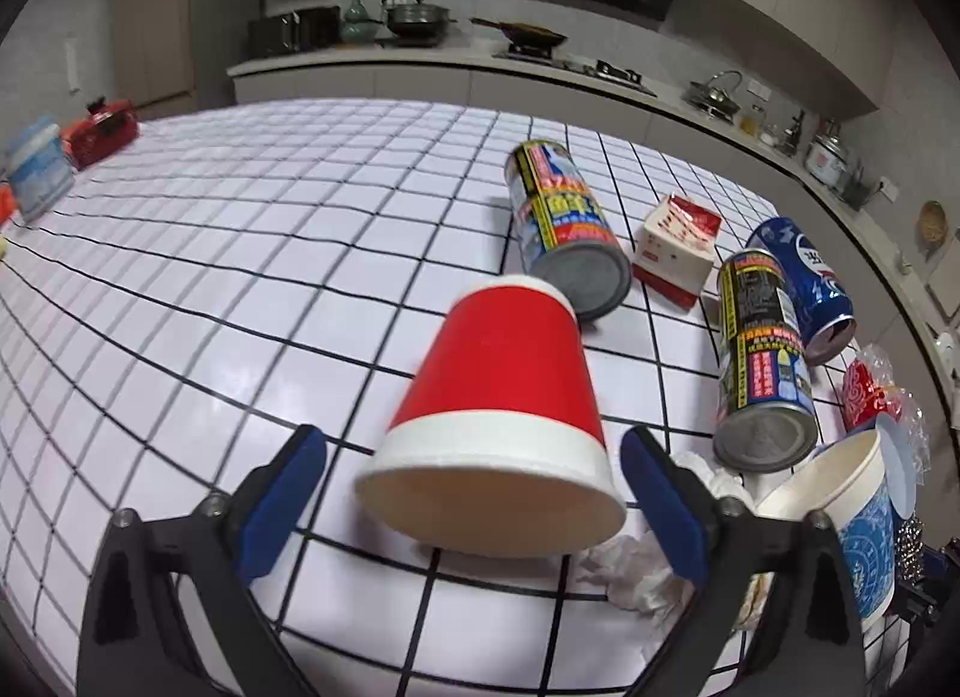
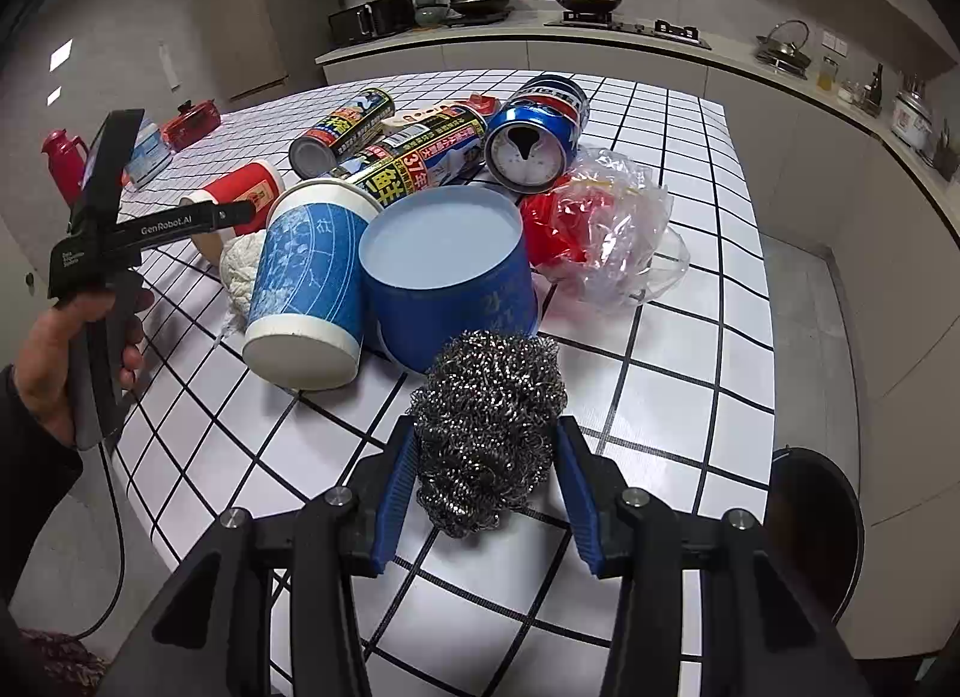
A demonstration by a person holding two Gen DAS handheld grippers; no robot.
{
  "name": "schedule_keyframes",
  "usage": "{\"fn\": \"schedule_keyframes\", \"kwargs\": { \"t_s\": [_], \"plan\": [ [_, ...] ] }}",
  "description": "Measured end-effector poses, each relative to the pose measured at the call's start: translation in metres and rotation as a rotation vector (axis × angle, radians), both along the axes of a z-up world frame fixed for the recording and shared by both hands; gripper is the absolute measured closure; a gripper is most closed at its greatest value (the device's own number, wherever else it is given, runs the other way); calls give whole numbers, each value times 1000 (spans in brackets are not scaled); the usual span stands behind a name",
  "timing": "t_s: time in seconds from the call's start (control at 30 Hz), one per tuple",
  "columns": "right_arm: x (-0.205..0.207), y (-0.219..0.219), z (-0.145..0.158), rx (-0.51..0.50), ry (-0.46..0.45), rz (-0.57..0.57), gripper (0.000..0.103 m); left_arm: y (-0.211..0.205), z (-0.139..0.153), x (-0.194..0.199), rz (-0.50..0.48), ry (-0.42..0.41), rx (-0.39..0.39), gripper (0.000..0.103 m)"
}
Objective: Collect trash
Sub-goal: 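Grasp the steel wool with the right tool while the left tool grasps the red paper cup, then carry the steel wool and red paper cup over the bin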
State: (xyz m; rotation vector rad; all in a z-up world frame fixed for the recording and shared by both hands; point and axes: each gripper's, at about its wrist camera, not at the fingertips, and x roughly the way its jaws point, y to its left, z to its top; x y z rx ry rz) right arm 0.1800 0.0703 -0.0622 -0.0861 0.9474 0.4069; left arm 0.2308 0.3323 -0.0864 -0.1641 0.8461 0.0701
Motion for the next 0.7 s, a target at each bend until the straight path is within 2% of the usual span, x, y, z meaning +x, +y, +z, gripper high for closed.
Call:
{"fn": "schedule_keyframes", "kwargs": {
  "t_s": [0.03, 0.33, 0.7],
  "plan": [
    [1, 0, 0, 0, 0, -5, 55, 0, -1, -1, -16, 0, -19, 32],
    [7, 2, -1, 3, -3, -33, 55, -11, 9, -29, 4, -55, 3, 35],
    [7, 3, -1, 6, -2, -42, 55, -9, 6, -28, 19, -47, -3, 35]
  ]
}}
